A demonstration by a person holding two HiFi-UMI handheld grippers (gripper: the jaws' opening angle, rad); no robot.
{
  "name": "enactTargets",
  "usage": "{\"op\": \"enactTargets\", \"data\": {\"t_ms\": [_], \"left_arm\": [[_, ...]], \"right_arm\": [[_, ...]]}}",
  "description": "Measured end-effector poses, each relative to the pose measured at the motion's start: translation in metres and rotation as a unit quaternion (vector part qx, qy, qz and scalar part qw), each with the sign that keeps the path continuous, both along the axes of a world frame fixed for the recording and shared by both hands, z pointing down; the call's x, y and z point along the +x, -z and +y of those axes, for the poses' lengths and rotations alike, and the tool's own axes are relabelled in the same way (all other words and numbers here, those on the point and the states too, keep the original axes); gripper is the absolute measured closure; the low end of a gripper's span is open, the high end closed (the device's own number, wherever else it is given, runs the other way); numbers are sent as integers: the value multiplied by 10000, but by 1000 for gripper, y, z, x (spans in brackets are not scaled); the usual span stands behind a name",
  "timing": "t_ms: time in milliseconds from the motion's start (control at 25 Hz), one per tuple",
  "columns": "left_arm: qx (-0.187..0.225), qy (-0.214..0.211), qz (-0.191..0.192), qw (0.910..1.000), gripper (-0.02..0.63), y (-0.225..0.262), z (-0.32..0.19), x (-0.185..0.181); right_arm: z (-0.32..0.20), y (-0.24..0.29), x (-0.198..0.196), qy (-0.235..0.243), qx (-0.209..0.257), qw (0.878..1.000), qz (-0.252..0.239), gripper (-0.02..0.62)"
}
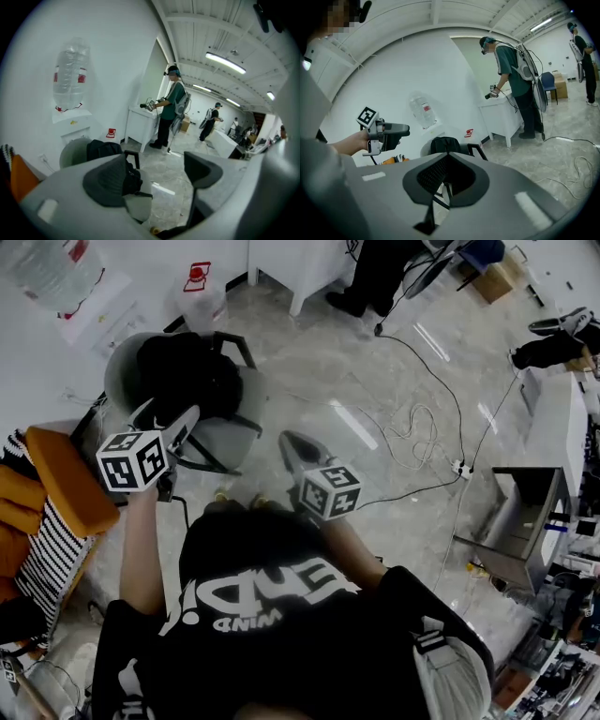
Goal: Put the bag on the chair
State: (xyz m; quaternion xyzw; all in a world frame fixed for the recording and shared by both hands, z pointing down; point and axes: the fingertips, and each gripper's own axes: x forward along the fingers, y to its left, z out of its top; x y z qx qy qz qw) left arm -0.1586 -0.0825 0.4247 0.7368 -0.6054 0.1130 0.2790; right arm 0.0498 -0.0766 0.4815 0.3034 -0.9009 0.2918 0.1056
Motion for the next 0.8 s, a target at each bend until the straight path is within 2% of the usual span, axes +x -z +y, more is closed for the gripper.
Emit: {"op": "enactTargets", "data": {"t_ms": [280, 600, 800], "left_arm": [[378, -195, -40, 9991, 338, 36, 52, 6], [751, 107, 32, 9971, 593, 24, 114, -22], [945, 236, 217, 9950, 604, 8, 138, -24]], "right_arm": [[20, 19, -16, 41, 143, 9999, -50, 594], [46, 25, -36, 33, 291, 9996, 17, 594], [58, 21, -34, -15, 378, 9993, 29, 594]]}}
